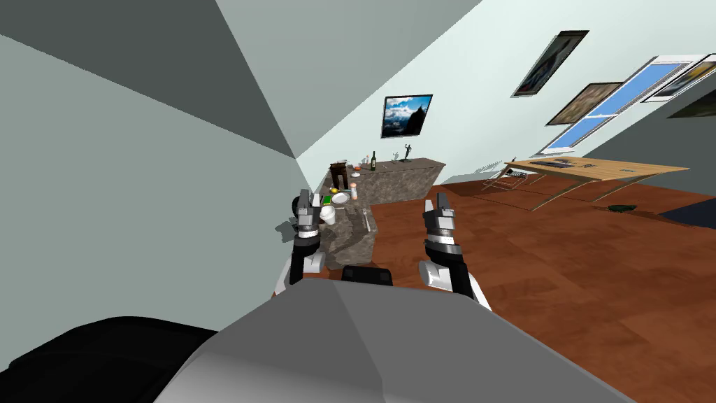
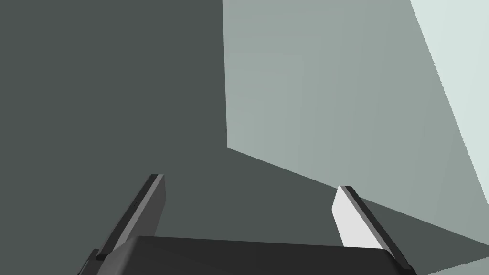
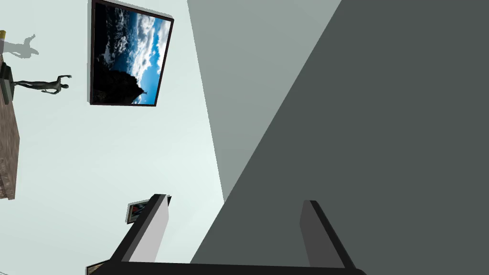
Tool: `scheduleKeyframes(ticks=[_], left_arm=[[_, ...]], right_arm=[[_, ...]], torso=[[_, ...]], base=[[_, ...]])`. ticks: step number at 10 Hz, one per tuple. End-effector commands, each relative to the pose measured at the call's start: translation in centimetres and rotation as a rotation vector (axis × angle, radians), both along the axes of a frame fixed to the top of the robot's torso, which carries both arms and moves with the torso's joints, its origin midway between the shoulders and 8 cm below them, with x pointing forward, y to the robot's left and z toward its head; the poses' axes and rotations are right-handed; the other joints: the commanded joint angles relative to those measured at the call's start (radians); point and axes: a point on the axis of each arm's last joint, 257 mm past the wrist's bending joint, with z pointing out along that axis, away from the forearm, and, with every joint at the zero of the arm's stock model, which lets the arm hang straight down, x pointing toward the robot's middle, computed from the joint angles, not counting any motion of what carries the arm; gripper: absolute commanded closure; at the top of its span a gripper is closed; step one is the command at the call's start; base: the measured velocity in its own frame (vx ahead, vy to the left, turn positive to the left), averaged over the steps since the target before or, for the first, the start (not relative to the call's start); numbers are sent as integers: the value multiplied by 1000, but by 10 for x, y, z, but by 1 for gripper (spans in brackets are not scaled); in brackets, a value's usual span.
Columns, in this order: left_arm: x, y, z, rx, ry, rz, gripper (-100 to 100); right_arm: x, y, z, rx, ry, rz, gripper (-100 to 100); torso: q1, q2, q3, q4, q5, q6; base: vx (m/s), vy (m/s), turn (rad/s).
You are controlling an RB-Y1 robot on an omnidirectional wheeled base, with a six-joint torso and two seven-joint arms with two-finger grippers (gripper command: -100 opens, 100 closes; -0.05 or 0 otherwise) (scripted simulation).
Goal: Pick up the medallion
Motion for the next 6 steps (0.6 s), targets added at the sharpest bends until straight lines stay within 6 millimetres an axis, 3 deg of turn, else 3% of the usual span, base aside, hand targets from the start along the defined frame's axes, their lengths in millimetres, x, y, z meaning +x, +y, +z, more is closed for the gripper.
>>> scheduleKeyframes(ticks=[1,6], left_arm=[[3,0,-11,44,27,1,-100],[16,5,-62,216,149,7,-100]], right_arm=[[0,0,0,0,0,0,0],[0,0,0,0,0,0,0]], torso=[[0,0,0,0,0,0],[5,4,2,1,1,0]], base=[[-21,24,-83],[-51,70,-100]])
